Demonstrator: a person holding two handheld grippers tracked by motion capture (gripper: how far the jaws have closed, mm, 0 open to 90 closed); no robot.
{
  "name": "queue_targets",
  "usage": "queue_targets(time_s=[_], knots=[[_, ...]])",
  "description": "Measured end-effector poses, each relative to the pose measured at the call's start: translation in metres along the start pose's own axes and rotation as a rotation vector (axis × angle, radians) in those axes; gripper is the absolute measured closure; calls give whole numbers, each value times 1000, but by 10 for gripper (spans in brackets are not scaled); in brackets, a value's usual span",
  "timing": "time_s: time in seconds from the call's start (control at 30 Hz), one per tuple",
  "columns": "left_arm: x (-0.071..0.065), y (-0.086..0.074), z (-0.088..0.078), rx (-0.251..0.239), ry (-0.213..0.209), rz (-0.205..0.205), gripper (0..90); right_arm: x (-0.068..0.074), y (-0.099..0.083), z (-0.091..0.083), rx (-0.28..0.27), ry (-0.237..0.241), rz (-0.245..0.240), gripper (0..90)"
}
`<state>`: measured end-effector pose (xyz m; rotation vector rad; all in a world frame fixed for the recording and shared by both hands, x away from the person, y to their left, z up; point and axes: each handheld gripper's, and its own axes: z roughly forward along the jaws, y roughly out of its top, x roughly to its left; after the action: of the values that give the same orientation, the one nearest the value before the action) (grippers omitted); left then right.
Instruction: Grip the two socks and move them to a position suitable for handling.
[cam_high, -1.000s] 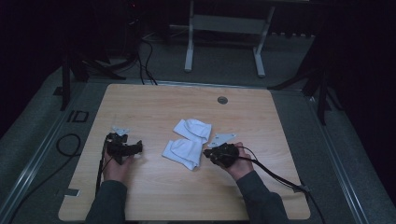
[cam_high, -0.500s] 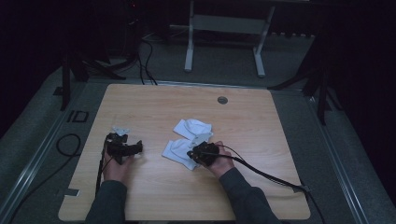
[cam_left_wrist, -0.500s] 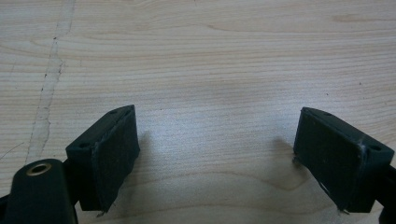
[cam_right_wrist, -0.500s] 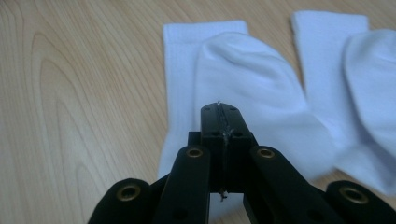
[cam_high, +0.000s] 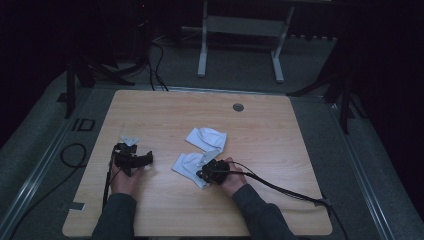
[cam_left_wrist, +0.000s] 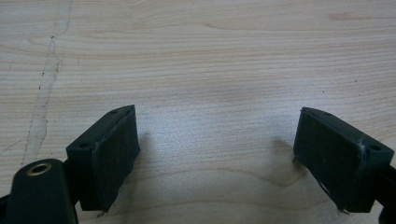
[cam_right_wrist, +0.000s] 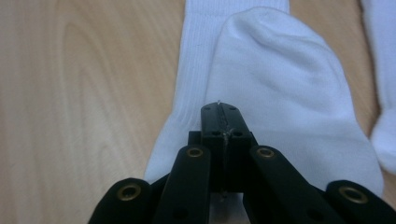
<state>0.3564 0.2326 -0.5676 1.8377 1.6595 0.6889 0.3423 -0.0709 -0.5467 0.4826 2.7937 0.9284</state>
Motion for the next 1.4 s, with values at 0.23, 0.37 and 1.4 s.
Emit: queue_targets(time_s=[0.23, 0.37, 1.4], knots=[[0, 0, 0, 0, 0, 0, 142, 3, -2, -8, 59, 7, -69, 894], [0, 0, 0, 0, 0, 0, 142, -2, -5, -12, 76, 1, -68, 871], [0, 0, 0, -1, 0, 0, 142, -11, 28, 14, -96, 16, 67, 630]])
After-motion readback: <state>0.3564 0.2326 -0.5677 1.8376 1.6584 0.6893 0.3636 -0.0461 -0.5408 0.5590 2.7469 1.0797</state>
